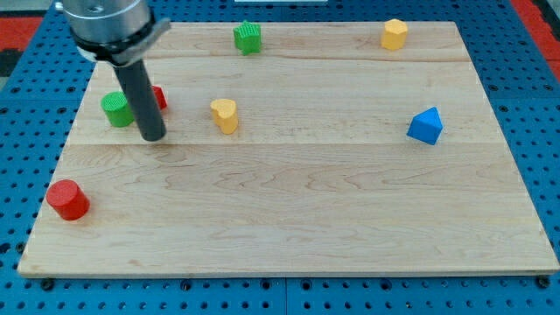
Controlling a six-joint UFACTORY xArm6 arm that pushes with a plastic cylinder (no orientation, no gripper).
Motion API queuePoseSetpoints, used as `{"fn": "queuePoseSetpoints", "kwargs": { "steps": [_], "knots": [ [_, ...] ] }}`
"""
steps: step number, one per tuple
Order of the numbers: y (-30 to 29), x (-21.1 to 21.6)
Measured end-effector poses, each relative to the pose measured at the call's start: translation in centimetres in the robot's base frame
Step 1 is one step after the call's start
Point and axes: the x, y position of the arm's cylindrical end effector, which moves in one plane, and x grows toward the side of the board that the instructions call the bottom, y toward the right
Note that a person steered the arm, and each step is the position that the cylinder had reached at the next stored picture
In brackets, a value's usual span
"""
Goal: Put the red star to the right side of the blue cube
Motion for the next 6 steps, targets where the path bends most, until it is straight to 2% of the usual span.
{"fn": "queuePoseSetpoints", "kwargs": {
  "steps": [1, 2, 3, 4, 5, 6],
  "knots": [
    [-2.4, -4.3],
    [0.0, -9.9],
    [3.5, -11.2],
    [4.2, -15.4],
    [4.6, -12.7],
    [-0.5, -12.6]
  ]
}}
